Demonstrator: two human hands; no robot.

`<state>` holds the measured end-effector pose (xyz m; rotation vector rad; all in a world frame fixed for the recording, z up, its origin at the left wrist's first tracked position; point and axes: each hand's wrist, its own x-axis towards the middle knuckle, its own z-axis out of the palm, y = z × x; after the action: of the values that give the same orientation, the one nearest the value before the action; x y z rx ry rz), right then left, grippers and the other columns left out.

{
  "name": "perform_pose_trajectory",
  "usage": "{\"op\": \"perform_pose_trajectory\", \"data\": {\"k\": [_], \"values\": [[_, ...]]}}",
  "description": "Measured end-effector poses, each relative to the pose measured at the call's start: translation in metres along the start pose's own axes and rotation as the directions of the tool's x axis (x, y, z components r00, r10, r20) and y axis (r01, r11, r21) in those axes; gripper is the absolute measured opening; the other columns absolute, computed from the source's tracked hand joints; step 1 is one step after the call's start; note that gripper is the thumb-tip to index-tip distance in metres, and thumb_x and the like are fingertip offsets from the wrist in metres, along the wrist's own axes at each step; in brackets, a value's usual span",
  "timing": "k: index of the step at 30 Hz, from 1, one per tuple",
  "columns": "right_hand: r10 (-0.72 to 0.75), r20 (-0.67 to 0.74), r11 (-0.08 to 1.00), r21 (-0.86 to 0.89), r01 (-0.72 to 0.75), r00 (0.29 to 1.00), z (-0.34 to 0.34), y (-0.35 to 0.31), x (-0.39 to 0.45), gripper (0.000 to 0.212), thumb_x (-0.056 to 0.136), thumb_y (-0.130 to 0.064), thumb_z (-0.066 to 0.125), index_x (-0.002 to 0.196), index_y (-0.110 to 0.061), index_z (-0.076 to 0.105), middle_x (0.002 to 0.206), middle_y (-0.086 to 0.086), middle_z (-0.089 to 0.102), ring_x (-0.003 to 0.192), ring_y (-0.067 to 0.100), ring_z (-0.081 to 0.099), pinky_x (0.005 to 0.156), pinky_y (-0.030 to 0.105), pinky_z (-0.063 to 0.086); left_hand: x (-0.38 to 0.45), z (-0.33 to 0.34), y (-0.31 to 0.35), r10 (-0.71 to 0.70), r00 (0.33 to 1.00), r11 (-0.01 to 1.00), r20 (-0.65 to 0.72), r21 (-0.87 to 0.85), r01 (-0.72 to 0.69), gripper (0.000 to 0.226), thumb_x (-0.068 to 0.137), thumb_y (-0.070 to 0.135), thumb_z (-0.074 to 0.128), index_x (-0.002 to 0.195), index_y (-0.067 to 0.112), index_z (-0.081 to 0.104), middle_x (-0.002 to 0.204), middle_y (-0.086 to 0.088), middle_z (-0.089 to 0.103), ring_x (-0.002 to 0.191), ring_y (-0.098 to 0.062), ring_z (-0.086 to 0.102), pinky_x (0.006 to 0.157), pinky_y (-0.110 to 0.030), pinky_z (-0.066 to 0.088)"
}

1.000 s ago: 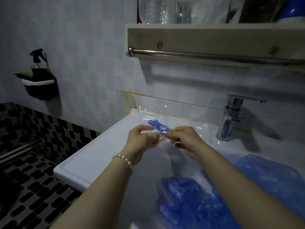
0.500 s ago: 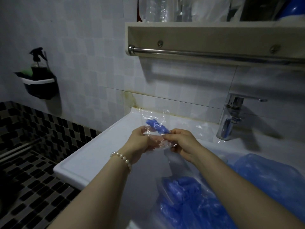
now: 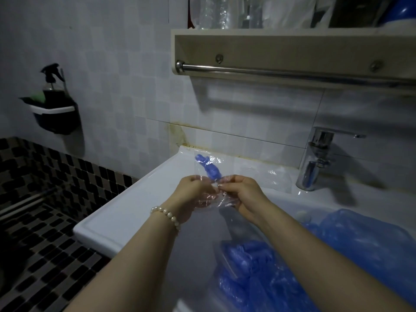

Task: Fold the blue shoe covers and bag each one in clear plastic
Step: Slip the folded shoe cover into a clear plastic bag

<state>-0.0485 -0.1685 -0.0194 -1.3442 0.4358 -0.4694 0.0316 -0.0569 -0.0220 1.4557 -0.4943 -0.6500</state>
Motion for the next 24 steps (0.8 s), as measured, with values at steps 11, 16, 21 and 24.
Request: {"op": "perform_pose_trajectory", "data": {"k": [11,16,21,24], "values": [[0.055,0.052,0.974,-0.225,-0.042,0.997,-0.004,-0.003,-0.001,0.011,0.079,-0.022,0.071,0.083,-0.012,0.067,0.073,0.008,0.059,0.065,0.018,0.050,0.057,0.029,0.041,-0.003,-0.002,-0.001,0.069,0.997,0.997,0.028,0.019,-0.069,0.014,0.084,-0.006,0.058,0.078,0.006,0.062,0.049,-0.002,0.047,0.044,-0.011,0.034,0.042,-0.018,0.026],[0.051,-0.030,0.979,-0.195,-0.055,0.998,-0.007,0.000,0.000,0.008,0.077,-0.016,0.073,0.081,-0.013,0.067,0.071,0.004,0.061,0.066,0.016,0.052,0.060,0.027,0.040,-0.003,-0.002,-0.002,0.043,0.997,0.995,0.061,0.091,-0.048,0.010,0.081,-0.005,0.063,0.085,0.003,0.069,0.050,-0.005,0.048,0.046,-0.014,0.037,0.046,-0.020,0.026],[0.056,-0.102,0.996,0.068,-0.049,0.993,-0.005,-0.005,0.002,0.018,0.088,-0.012,0.060,0.074,-0.003,0.066,0.059,0.003,0.056,0.051,0.013,0.050,0.048,0.023,0.038,0.001,-0.007,-0.003,0.021,1.000,0.997,-0.018,0.068,-0.020,0.019,0.076,-0.009,0.066,0.087,0.007,0.070,0.072,-0.014,0.062,0.069,-0.026,0.046,0.057,-0.027,0.031],[0.005,-0.118,1.000,0.011,-0.004,0.993,-0.009,-0.004,0.002,0.019,0.089,-0.009,0.057,0.073,-0.006,0.068,0.060,0.003,0.054,0.057,0.013,0.047,0.052,0.022,0.037,-0.003,-0.004,0.002,0.092,0.995,0.993,-0.043,0.080,-0.088,0.027,0.080,0.001,0.069,0.104,0.012,0.064,0.067,-0.004,0.058,0.047,-0.013,0.042,0.047,-0.021,0.031]]}}
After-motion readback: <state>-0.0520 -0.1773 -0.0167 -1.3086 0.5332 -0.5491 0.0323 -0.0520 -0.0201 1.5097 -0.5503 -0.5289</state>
